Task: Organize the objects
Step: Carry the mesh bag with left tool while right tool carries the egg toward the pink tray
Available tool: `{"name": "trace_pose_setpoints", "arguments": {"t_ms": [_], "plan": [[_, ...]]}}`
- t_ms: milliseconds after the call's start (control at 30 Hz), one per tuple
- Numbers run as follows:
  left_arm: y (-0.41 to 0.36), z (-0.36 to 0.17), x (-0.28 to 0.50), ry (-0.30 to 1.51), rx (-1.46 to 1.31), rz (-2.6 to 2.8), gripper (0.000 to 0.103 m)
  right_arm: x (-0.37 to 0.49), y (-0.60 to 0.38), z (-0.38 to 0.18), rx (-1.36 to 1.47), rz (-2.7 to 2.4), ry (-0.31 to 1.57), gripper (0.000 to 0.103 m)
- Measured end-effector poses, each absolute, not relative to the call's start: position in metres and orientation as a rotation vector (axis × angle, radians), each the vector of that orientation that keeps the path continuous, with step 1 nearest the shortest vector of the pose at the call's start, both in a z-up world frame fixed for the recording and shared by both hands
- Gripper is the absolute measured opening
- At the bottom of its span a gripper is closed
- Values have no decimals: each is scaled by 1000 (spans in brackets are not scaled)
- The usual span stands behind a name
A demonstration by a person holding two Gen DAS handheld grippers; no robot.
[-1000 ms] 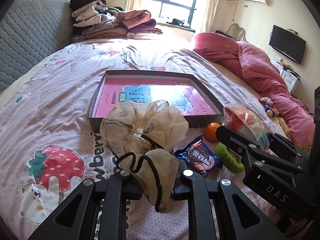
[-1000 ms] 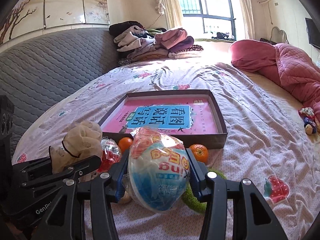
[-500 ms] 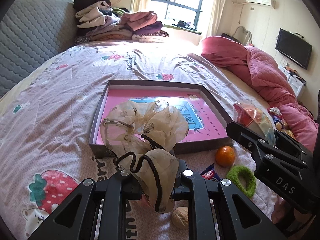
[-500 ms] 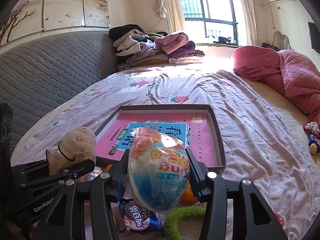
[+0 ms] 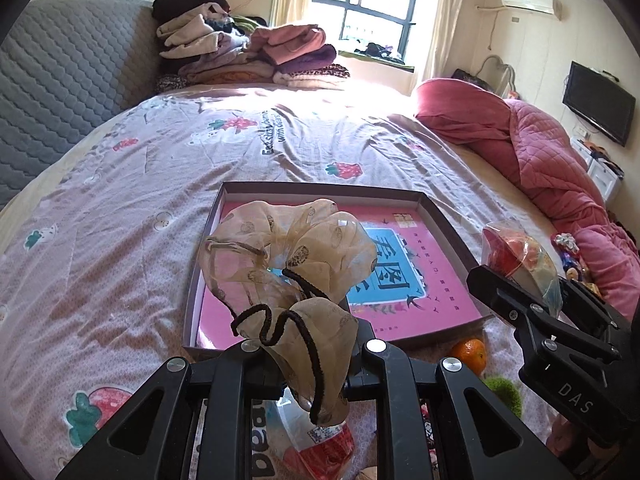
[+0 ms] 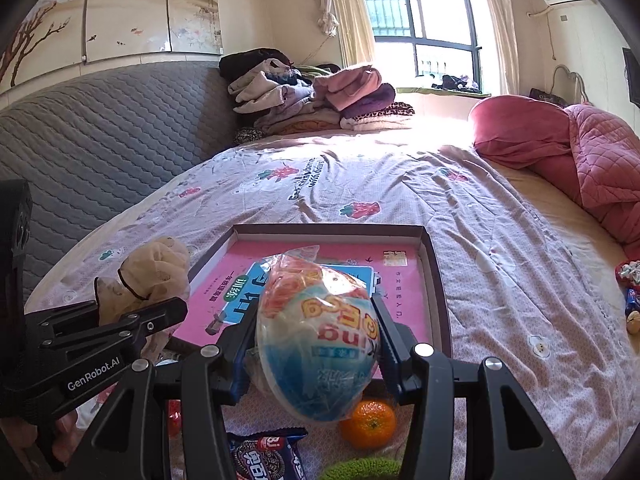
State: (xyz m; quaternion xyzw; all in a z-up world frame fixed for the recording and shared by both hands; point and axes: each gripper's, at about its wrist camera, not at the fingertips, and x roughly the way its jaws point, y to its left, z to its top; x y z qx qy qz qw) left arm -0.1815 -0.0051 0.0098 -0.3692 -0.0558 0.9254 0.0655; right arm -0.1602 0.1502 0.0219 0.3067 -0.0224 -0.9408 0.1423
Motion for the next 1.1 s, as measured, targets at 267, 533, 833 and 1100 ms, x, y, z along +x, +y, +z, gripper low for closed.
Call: {"name": "trace_pose_setpoints", "arguments": {"t_ms": [267, 533, 833, 1100], "plan": [[-7, 8, -206, -154, -1159, 2789, 18, -187, 161, 24, 912, -2728, -45, 51], [-9, -2, -245, -155, -1243, 2762, 18, -217, 158, 8, 996, -2682, 0, 51], [-3, -29, -279, -159, -1370, 2688, 18, -241, 161, -19, 1114, -2650, 7, 51], [4, -44, -288, -163, -1438, 2636, 19, -250, 158, -39, 1222, -2603, 3, 51]]}}
